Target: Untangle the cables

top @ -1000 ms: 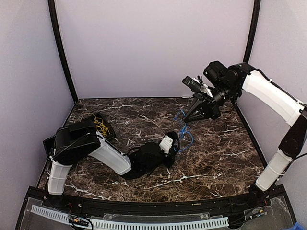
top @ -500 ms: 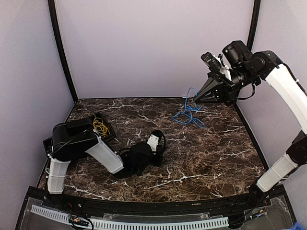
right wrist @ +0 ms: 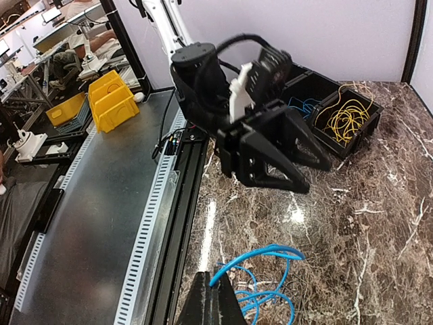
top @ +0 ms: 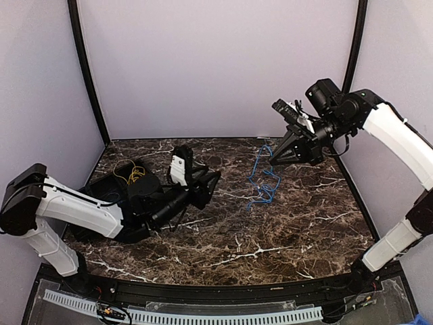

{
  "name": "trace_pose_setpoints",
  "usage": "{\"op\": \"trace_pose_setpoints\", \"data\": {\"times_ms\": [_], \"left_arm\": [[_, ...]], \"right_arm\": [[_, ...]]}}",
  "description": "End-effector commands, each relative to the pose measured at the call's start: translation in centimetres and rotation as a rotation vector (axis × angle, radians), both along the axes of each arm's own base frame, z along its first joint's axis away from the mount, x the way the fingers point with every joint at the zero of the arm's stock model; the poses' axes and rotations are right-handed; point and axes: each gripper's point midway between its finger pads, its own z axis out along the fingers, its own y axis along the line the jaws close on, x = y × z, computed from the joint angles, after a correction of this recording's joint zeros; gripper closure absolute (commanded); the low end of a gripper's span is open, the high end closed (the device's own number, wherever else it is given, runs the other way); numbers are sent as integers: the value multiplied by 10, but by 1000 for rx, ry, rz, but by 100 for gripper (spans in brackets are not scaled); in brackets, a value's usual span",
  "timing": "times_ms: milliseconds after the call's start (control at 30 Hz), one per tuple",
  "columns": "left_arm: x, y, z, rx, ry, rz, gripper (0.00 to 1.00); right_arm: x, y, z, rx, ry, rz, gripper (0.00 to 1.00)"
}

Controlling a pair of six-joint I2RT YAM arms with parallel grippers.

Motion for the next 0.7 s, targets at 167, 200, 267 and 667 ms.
{"op": "trace_pose_setpoints", "data": {"times_ms": [167,200,267,667], "left_arm": [[-43,-20,59,-16,-137,-254,50],[-45,-24,60,-14,-138,-277,49],[-52,-34,66,-20,-146,-337,48],[-66,-95,62,63,-96,-578,48]], "right_arm": [[2,-1,-11,6,-13,-14,100],[2,-1,-13,4,-11,-14,100],[2,-1,-18,-1,2,-12,100],[-10,1,-38,-33,29,46,100]]}}
